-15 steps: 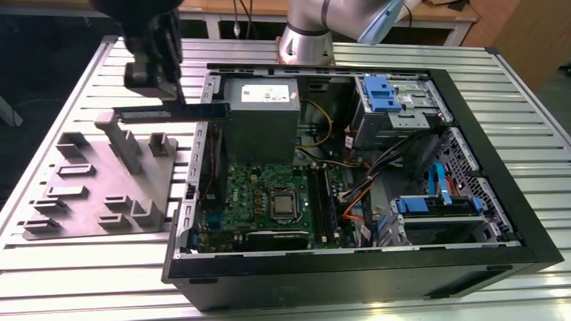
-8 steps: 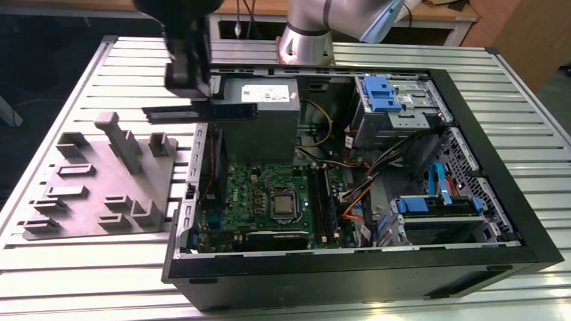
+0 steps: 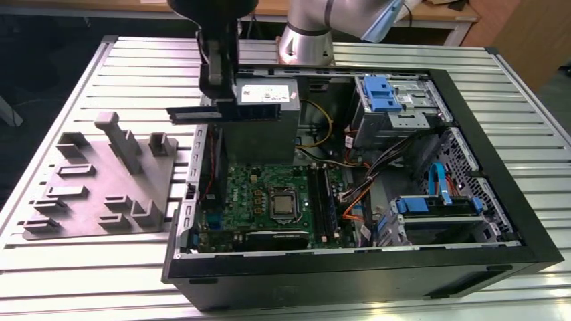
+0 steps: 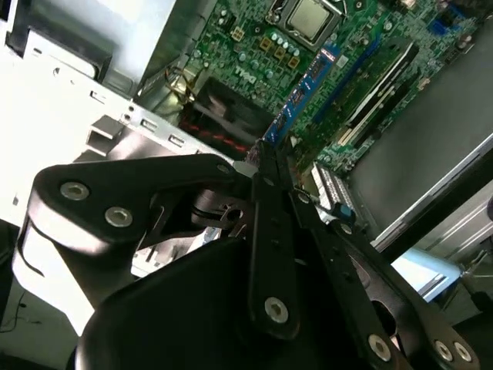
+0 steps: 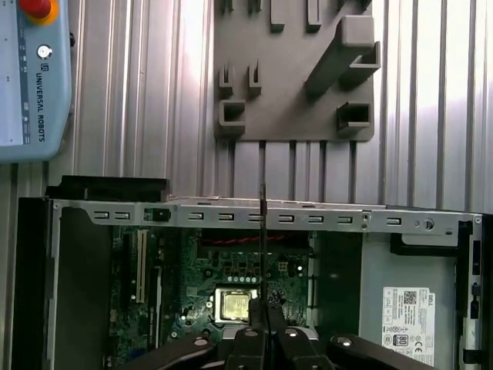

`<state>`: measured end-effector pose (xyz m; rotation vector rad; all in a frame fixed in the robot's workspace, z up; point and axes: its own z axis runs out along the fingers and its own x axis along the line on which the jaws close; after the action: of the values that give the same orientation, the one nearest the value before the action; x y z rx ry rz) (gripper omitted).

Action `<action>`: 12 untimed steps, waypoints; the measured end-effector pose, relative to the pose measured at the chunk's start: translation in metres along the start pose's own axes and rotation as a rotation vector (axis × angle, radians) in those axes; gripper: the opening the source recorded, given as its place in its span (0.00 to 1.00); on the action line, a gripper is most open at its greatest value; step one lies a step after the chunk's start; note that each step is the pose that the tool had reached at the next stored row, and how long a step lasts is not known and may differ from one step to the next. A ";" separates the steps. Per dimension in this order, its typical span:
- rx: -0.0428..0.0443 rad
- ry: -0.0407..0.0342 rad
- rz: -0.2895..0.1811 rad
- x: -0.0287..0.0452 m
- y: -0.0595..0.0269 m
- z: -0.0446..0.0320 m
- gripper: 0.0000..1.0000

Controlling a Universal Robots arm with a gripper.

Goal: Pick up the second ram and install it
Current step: 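Pick up the second ram and move it above second insertion slot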

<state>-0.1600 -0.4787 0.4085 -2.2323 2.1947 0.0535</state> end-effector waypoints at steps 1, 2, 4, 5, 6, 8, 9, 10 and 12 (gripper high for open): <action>0.0001 0.0000 0.003 0.0000 -0.0014 0.0003 0.11; 0.0002 -0.0001 0.005 0.0001 -0.0027 0.0005 0.11; 0.0004 -0.0002 0.011 0.0001 -0.0056 0.0011 0.11; 0.0004 -0.0002 0.013 0.0002 -0.0071 0.0013 0.11; 0.0005 -0.0002 0.015 0.0002 -0.0087 0.0016 0.11; 0.0006 -0.0003 0.019 0.0003 -0.0120 0.0022 0.11; 0.0007 -0.0003 0.022 0.0003 -0.0136 0.0024 0.11; 0.0007 -0.0004 0.024 0.0003 -0.0152 0.0027 0.11; 0.0009 -0.0005 0.028 0.0004 -0.0185 0.0033 0.11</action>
<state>-0.1416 -0.4788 0.4049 -2.2006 2.2257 0.0532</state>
